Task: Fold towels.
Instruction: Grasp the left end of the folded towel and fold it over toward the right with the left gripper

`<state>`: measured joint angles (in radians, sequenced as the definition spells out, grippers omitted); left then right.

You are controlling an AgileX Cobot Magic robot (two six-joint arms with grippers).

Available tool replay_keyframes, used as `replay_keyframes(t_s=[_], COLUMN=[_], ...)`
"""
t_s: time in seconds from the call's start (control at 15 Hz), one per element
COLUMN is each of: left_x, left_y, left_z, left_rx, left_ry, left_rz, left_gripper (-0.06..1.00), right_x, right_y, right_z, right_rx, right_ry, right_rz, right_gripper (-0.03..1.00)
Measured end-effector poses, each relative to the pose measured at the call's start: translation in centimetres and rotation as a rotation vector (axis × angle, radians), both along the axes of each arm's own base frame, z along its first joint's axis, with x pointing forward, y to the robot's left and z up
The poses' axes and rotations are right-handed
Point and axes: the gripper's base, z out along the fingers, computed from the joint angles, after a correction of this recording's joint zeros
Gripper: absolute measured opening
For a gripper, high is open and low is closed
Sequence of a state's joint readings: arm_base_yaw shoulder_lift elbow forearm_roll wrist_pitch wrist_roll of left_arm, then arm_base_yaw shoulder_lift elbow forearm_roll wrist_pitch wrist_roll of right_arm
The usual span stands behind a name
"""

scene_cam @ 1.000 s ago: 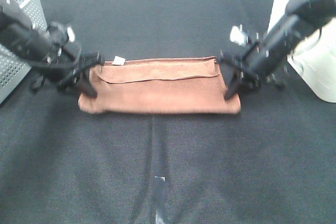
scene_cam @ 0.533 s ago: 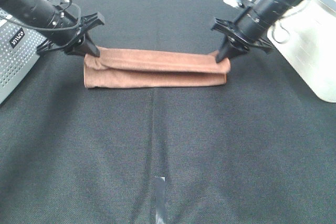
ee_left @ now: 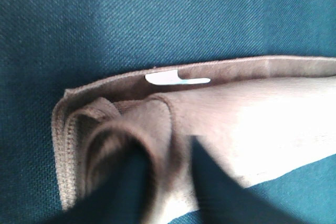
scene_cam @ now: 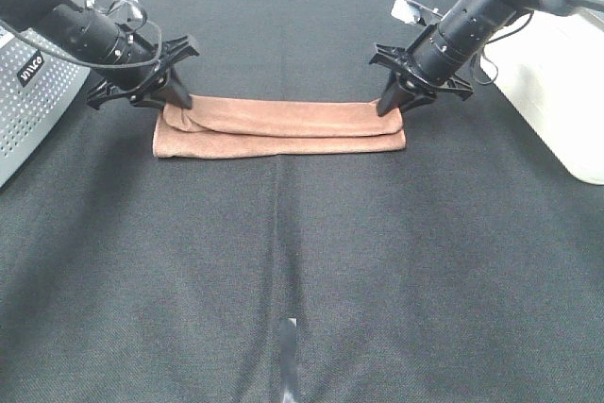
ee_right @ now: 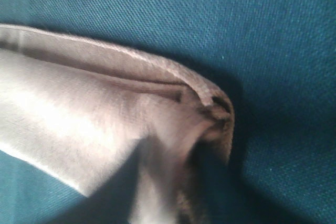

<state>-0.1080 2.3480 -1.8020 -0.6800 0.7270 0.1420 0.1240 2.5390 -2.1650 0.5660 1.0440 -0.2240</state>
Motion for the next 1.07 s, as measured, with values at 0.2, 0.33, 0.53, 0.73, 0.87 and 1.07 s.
replay_keyframes(t_s=[0.2,0.33,0.53,0.73,0.87,1.07], left_x=[0.0,-0.2,-0.3,-0.2,-0.2,0.0], left_y=[0.0,0.2,1.0,0.6,-0.4,-1.7], left_z=[0.0,-0.2,-0.6,-1.6,-2.8,-3.3], left_rx=[-0.005,0.017,0.102,0.096,0.096,0.089], left_ry=[0.01,0.032,0.06,0.068,0.068,0.037], left_rz=[0.007,0.018,0.03,0.044,0.037,0.036], left_gripper=[0.74,0.77,0.78,0.78,0.78,0.74], right_x=[-0.3,-0.4,-0.5,-0.5,-0.5,-0.5], right_y=[0.0,-0.2,-0.3,-0.4,-0.4,-0.5], right_z=[0.3,1.0,1.8,1.8,1.8,1.7], right_rx=[-0.001,-0.019,-0.04,-0.05,-0.053,-0.055], right_ry=[0.026,0.019,0.01,0.008,0.008,0.007], right_rz=[0.003,0.009,0.02,0.022,0.023,0.024], right_gripper=[0.73,0.77,0.78,0.78,0.78,0.78])
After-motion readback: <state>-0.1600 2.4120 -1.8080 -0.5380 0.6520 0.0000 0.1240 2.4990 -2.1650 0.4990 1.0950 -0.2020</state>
